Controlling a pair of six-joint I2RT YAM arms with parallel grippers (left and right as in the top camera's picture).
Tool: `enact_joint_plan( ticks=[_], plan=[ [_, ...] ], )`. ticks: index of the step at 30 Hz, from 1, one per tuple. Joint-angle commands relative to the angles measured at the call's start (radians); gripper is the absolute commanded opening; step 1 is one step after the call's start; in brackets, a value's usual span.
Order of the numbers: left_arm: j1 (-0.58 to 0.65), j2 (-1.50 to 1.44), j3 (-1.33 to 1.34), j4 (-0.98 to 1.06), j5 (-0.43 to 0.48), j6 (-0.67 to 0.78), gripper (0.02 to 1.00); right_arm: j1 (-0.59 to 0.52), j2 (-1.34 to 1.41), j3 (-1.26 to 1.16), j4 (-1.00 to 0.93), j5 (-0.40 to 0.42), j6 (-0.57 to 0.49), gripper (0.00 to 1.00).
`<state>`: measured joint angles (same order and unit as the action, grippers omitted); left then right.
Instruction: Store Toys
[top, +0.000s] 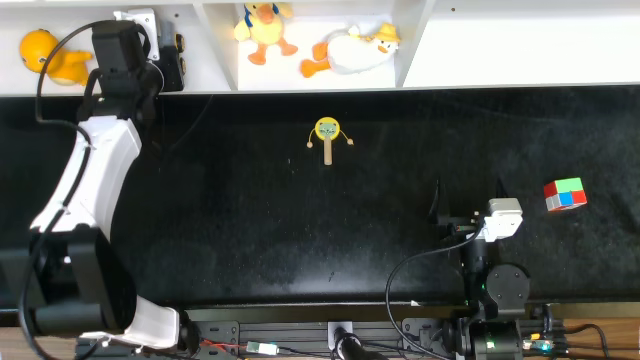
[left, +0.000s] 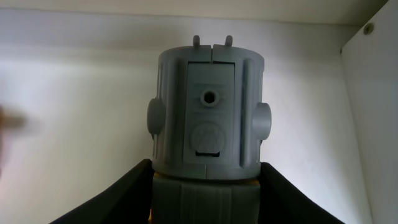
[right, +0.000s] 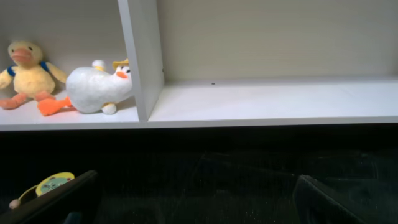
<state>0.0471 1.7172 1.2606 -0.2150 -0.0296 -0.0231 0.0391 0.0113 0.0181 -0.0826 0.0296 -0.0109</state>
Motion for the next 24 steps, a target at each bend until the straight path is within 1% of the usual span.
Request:
enact_joint_plan(
  ticks=[1, 2, 3, 4, 6, 7, 12, 15, 20, 24],
  plan=[
    [-0.004, 0.033, 0.043, 0.008, 0.029, 0.014, 0.343, -0.005, -0.007, -0.013, 0.005, -0.004, 0.004, 0.996],
    [-0.004, 0.035, 0.043, 0.008, 0.029, 0.014, 0.380, -0.005, -0.007, -0.013, 0.005, -0.004, 0.004, 0.998],
    [-0.004, 0.037, 0.043, 0.005, 0.029, 0.014, 0.472, -0.005, -0.007, -0.013, 0.005, -0.004, 0.004, 0.996],
    [-0.004, 0.037, 0.043, 0.005, 0.029, 0.014, 0.634, -0.005, -0.007, -0.013, 0.005, -0.004, 0.004, 0.996],
    [-0.004, 0.037, 0.043, 0.003, 0.029, 0.015, 0.888, -0.005, -0.007, -0.013, 0.005, -0.004, 0.004, 0.996],
    [-0.004, 0.037, 0.043, 0.004, 0.029, 0.015, 0.998, -0.005, -0.007, -0.013, 0.005, -0.004, 0.004, 0.996],
    [-0.004, 0.014, 0.037, -0.027, 0.028, 0.016, 0.998, -0.005, -0.007, -0.013, 0.005, -0.004, 0.004, 0.996],
    [-0.004, -0.041, -0.012, -0.029, 0.028, 0.021, 0.996, -0.005, -0.007, -0.013, 0.005, -0.004, 0.004, 0.993],
    [-0.003, -0.196, -0.227, 0.051, 0.028, 0.023, 0.998, -0.005, -0.007, -0.013, 0.005, -0.004, 0.004, 0.998],
    [-0.003, -0.401, -0.454, 0.146, 0.019, 0.023, 0.998, -0.005, -0.007, -0.013, 0.005, -0.004, 0.004, 0.996]
  ],
)
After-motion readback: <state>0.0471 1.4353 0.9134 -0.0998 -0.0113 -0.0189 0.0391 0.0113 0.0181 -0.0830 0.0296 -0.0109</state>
